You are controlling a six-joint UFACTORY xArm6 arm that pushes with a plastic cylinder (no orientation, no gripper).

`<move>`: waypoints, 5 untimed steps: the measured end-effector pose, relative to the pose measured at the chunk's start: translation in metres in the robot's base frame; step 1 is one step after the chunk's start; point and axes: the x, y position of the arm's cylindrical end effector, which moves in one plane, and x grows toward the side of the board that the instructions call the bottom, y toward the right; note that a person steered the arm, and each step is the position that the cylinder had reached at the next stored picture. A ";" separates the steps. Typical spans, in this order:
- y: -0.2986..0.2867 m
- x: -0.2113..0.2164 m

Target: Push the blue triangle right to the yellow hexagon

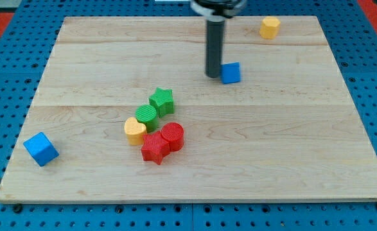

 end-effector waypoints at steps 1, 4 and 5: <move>0.055 -0.006; 0.125 -0.013; 0.154 -0.025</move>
